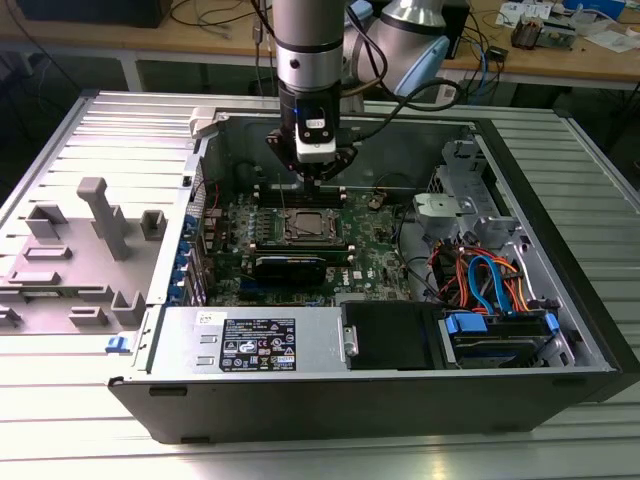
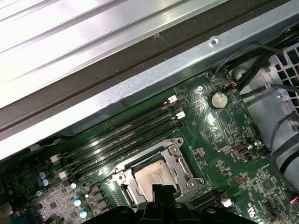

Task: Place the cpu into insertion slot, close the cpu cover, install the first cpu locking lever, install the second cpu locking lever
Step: 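Install the first cpu locking lever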

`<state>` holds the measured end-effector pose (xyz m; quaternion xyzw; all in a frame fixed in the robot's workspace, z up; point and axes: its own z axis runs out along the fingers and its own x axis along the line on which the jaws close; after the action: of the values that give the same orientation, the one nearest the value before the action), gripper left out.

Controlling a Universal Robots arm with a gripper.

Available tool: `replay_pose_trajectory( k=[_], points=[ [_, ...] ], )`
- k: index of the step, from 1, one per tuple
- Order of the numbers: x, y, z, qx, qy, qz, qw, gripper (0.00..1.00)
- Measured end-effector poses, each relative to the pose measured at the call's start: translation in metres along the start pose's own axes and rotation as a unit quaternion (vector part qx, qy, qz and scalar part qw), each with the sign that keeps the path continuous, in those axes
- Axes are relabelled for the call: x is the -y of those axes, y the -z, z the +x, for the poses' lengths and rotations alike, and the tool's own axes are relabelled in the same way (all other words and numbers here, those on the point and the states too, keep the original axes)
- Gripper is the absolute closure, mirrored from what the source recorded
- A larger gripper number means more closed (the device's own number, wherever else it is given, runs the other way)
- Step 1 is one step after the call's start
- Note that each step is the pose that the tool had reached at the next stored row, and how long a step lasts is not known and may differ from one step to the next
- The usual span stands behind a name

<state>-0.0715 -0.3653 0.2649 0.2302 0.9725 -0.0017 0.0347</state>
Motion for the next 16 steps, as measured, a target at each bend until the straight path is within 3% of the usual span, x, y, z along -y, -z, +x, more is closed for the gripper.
replay_pose_trajectory(
  k=[2, 4, 6, 11, 12, 15, 16],
  points=[
    [0.0004, 0.0000, 0.0007, -0.0002, 0.018, -0.0013, 0.99983, 0.89],
    [0.0004, 0.0001, 0.0009, -0.0006, 0.046, -0.0031, 0.99895, 0.89],
    [0.0005, 0.0001, 0.0010, -0.0008, 0.060, -0.0041, 0.99817, 0.89],
    [0.0005, 0.0001, 0.0010, -0.0013, 0.100, -0.0069, 0.99492, 0.89],
    [0.0005, 0.0001, 0.0010, -0.0014, 0.108, -0.0074, 0.99408, 0.89],
    [0.0005, -0.0003, 0.0010, -0.0027, 0.150, -0.0096, 0.98861, 0.89],
    [0.0006, -0.0004, 0.0010, -0.0031, 0.158, -0.0100, 0.98735, 0.89]
  ],
)
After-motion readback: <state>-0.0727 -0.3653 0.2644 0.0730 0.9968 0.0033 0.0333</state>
